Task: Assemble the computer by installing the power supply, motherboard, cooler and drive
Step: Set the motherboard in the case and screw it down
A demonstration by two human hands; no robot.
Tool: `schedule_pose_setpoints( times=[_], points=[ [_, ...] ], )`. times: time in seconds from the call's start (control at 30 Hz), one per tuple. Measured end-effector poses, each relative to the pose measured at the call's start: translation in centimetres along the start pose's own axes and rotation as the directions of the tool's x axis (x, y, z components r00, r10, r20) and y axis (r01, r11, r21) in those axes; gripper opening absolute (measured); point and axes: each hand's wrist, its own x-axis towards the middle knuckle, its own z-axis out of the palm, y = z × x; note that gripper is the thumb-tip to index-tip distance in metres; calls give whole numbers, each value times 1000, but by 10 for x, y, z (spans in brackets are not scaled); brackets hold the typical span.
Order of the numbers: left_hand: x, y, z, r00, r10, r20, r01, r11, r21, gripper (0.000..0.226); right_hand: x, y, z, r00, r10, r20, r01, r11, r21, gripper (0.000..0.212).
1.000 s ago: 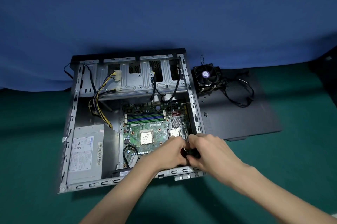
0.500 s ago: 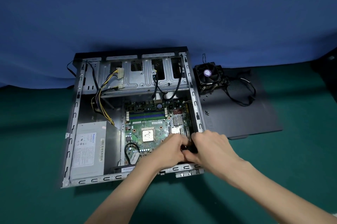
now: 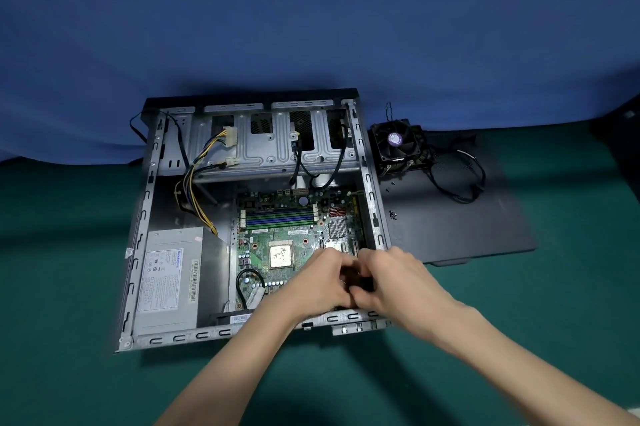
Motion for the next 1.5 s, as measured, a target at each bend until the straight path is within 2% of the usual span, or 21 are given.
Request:
schedule_pose_setpoints(
  times=[0.13, 0.23, 0.3, 0.43, 0.57, 0.73, 0.8, 0.87, 1.0, 1.13, 1.2, 1.27, 1.33, 1.43, 1.5],
  points=[
    [0, -1, 3, 1000, 3, -21, -1, 997, 78, 12, 3, -1, 3, 998, 41, -51, -45, 995, -90, 35],
    [0, -1, 0, 999, -38, -25, 38, 999, 3, 18, 2, 3, 3, 1000, 4, -1, -4, 1000, -13, 29],
    [-1, 2, 0, 1000, 9, -2, -9, 1000, -17, 23, 1, 3, 5, 1000, 14, -8, -14, 1000, -5, 28],
    [0, 1, 2, 999, 31, -34, -30, 999, 34, 11, 5, 1, 1, 995, 72, -65, -78, 992, -102, 37],
    [0, 0, -3, 1000, -13, -7, 12, 995, -101, 27, 4, 4, 1, 1000, 13, 7, -13, 1000, 25, 27],
    [2, 0, 4, 999, 5, -44, -4, 1000, 27, 15, 8, 1, 0, 997, 68, -32, -71, 993, -93, 39],
    [1, -1, 2, 999, -26, -31, 24, 998, -54, 26, 8, 4, -3, 999, 43, 3, -43, 999, -23, 34],
    [-1, 1, 1, 1000, -13, -11, 12, 993, -117, 26, 7, 6, -3, 999, 16, 28, -17, 1000, 19, 33],
    [0, 0, 4, 998, 21, -51, -21, 1000, 9, 13, 11, 2, -3, 999, 48, -17, -50, 994, -102, 48],
    [0, 0, 0, 999, -29, -36, 25, 993, -112, 23, 13, 7, -9, 999, 0, 36, 0, 1000, 3, 31],
    [0, 1, 2, 999, -12, -34, 9, 997, -75, 24, 12, 6, -7, 999, 4, 33, -4, 1000, -3, 38],
    [0, 3, 3, 999, 7, -42, -8, 1000, -15, 19, 13, 3, -6, 1000, 21, 10, -20, 995, -102, 47],
    [1, 1, 1, 999, -11, -49, 9, 1000, -29, 18, 14, 3, -7, 1000, 11, 18, -9, 994, -108, 43],
    [2, -2, 0, 998, -34, -54, 30, 997, -68, 25, 14, 5, -8, 997, -18, 76, 19, 1000, -9, 31],
    [2, -2, 3, 999, -1, -54, 1, 1000, -6, 19, 12, 4, -5, 998, -12, 62, 16, 998, -63, 39]
  ],
)
